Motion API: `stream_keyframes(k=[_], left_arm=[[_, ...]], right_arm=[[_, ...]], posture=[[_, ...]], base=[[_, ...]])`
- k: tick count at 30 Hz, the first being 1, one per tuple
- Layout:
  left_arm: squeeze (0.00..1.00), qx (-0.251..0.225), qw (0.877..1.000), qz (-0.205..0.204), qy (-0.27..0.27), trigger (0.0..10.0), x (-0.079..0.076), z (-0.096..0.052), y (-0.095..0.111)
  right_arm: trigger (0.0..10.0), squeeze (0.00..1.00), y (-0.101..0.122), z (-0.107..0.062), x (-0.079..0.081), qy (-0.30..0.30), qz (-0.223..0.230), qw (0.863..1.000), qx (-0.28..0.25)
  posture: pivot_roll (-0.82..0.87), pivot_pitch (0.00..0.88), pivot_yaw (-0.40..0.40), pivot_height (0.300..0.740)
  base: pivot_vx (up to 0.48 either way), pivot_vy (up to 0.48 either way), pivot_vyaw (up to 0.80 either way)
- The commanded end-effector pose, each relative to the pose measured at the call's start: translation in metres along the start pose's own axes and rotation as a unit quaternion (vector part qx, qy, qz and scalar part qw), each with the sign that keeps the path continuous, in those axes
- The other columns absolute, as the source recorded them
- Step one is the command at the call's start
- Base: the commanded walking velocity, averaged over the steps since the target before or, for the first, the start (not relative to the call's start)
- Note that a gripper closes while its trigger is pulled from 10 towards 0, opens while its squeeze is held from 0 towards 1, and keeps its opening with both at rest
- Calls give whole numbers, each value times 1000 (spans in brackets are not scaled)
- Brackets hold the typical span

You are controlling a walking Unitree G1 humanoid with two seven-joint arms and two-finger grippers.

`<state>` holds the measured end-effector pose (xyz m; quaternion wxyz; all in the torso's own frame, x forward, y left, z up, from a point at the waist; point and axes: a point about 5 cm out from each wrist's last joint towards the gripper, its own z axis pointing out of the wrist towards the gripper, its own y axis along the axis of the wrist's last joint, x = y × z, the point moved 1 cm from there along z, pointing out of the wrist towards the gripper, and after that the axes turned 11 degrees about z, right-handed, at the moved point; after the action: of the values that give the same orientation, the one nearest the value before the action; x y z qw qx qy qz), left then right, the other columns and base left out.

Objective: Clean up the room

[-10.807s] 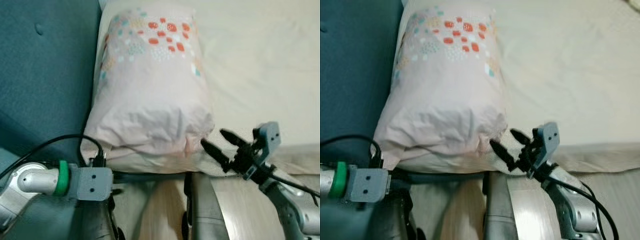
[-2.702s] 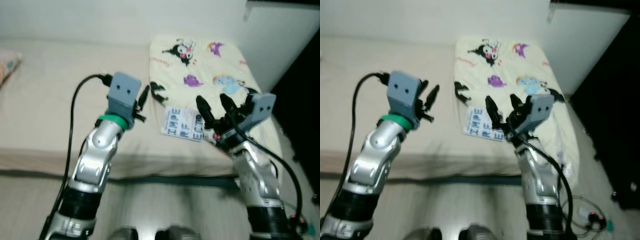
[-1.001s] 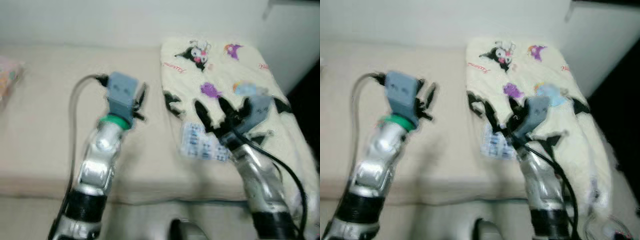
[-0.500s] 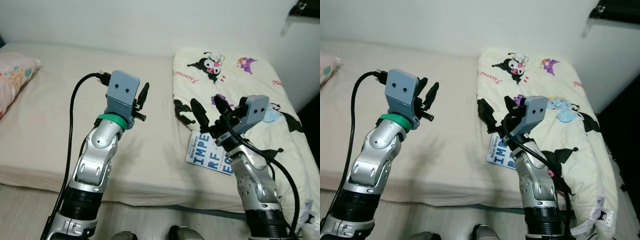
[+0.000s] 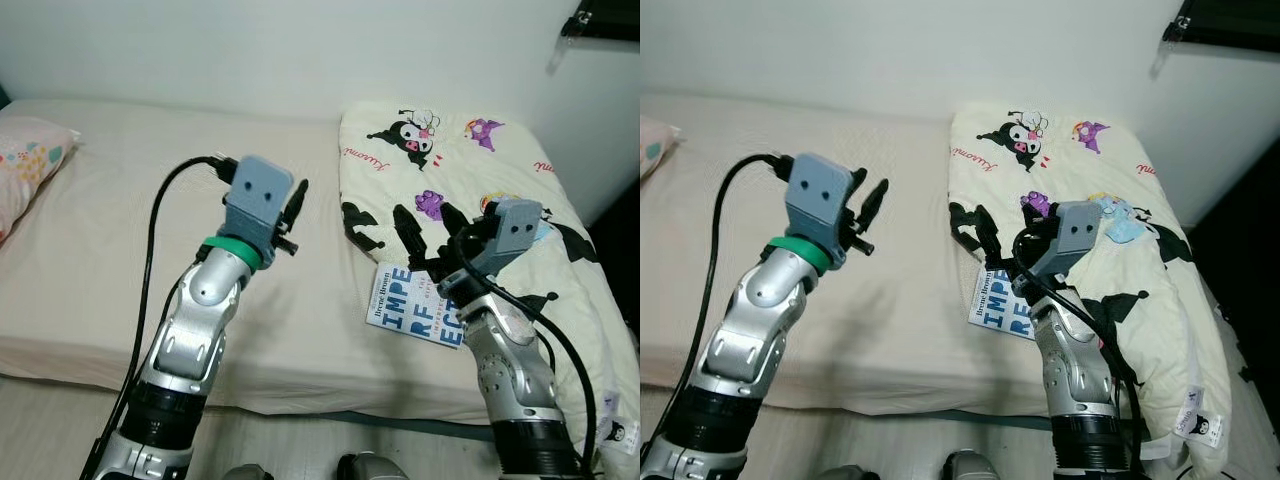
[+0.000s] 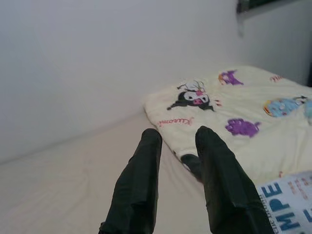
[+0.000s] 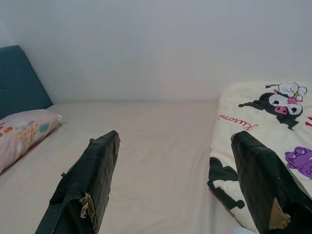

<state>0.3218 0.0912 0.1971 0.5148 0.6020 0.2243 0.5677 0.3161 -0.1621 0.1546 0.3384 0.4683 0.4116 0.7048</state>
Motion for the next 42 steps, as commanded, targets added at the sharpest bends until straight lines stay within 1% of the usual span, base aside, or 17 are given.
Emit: stream_keyframes(k=[1, 10, 15, 17, 23, 24, 25, 27, 28, 31, 32, 34, 36, 39, 40, 41, 42], left_arm=[[0, 7, 1000, 4, -11, 10000, -4, -2, -5], [0, 9, 1000, 6, -14, 10000, -5, -2, -7], [0, 10, 1000, 8, -16, 10000, -6, -2, -8], [0, 10, 1000, 8, -16, 10000, -6, -2, -8], [0, 11, 1000, 10, -18, 10000, -6, -3, -8], [0, 11, 1000, 10, -19, 10000, -6, -3, -8], [0, 11, 1000, 10, -19, 10000, -6, -3, -8], [0, 13, 1000, 10, -22, 10000, -7, -5, -8], [0, 13, 1000, 10, -22, 10000, -7, -5, -8], [0, 16, 999, 10, -29, 10000, -10, -7, -9], [0, 16, 999, 10, -29, 10000, -10, -7, -9], [0, 17, 999, 10, -31, 10000, -12, -7, -9], [0, 18, 999, 10, -32, 10000, -12, -7, -10], [0, 17, 999, 9, -36, 10000, -16, -6, -8], [0, 17, 999, 9, -36, 10000, -16, -6, -8], [0, 17, 999, 9, -39, 10000, -17, -7, -7], [0, 17, 999, 9, -40, 10000, -17, -7, -7]], right_arm=[[10000, 0, -7, -5, -7, -16, 1, 1000, 10], [10000, 0, -14, -9, -19, -43, 11, 999, 19], [10000, 0, -18, -12, -23, -54, 15, 998, 23], [10000, 0, -18, -12, -23, -54, 15, 998, 23], [10000, 0, -22, -14, -28, -71, 38, 996, 24], [10000, 0, -24, -15, -31, -80, 53, 995, 23], [10000, 0, -24, -15, -31, -80, 53, 995, 23], [10000, 0, -28, -16, -38, -102, 93, 990, 21], [10000, 0, -28, -16, -38, -102, 93, 990, 21], [10000, 0, -34, -15, -44, -116, 140, 983, 23], [10000, 0, -34, -15, -44, -116, 140, 983, 23], [10000, 0, -37, -12, -46, -124, 171, 977, 21], [10000, 0, -37, -11, -47, -129, 182, 975, 20], [10000, 0, -41, -12, -58, -161, 234, 959, 2], [10000, 0, -41, -12, -58, -161, 234, 959, 2], [10000, 0, -45, -13, -64, -177, 278, 944, -11], [10000, 0, -46, -13, -65, -179, 287, 941, -13]], posture=[[-60, 0, 40, 665], [-60, 0, 43, 635], [-60, 0, 45, 615], [-60, 0, 45, 615], [-56, 0, 50, 595], [-53, 7, 54, 590], [-53, 7, 54, 590], [-48, 25, 62, 580], [-48, 25, 62, 580], [-41, 39, 64, 566], [-41, 39, 64, 566], [-37, 53, 64, 556], [-37, 53, 64, 551], [-28, 78, 69, 538], [-28, 78, 69, 538], [-22, 92, 71, 538], [-22, 92, 71, 538]], base=[[0, 0, 0], [0, 0, 0], [0, 0, 0], [0, 0, 0], [0, 0, 0], [0, 0, 0], [0, 0, 0], [0, 0, 0], [0, 0, 0], [0, 0, 0], [0, 0, 0], [0, 0, 0], [0, 0, 0], [0, 0, 0], [0, 0, 0], [0, 0, -400], [0, 0, -400]])
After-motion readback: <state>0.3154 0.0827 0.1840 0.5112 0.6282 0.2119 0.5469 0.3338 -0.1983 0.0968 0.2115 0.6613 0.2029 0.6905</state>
